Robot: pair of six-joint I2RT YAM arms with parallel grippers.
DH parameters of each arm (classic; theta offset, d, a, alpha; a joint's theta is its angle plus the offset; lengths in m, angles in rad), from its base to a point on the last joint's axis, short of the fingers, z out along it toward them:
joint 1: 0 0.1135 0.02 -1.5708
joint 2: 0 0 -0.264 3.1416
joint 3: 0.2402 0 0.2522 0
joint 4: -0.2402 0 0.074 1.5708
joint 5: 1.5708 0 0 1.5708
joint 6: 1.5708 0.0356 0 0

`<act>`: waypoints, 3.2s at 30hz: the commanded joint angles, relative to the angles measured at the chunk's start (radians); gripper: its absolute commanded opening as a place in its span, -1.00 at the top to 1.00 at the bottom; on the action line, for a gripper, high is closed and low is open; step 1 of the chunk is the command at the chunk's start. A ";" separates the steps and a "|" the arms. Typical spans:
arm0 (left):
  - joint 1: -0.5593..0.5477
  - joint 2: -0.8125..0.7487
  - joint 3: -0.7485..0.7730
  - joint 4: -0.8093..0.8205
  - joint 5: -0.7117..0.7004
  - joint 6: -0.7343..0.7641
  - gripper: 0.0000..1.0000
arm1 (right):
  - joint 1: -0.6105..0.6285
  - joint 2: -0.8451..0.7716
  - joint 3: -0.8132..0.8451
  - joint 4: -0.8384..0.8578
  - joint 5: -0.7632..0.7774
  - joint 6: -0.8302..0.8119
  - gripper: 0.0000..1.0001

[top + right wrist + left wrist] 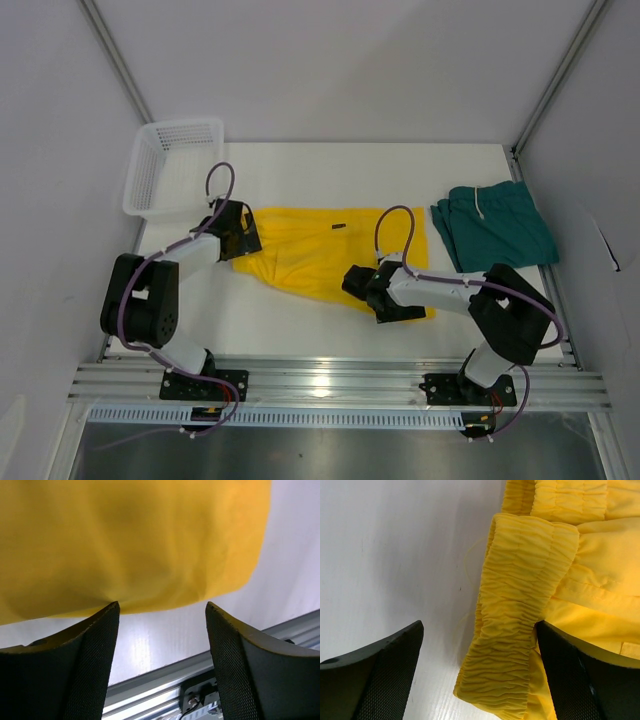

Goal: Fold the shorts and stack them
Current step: Fold the shorts

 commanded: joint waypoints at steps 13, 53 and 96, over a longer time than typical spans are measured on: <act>0.006 -0.377 -0.136 -0.089 0.071 -0.207 -0.98 | -0.059 -0.342 -0.146 0.140 -0.015 0.049 -0.71; 0.006 -0.617 -0.306 -0.059 0.291 -0.392 -0.98 | -0.328 -0.857 -0.795 0.628 -0.048 1.085 -0.04; 0.032 -0.617 -0.590 0.254 0.112 -1.030 -0.61 | -0.357 -0.898 -0.769 0.582 -0.005 1.056 1.00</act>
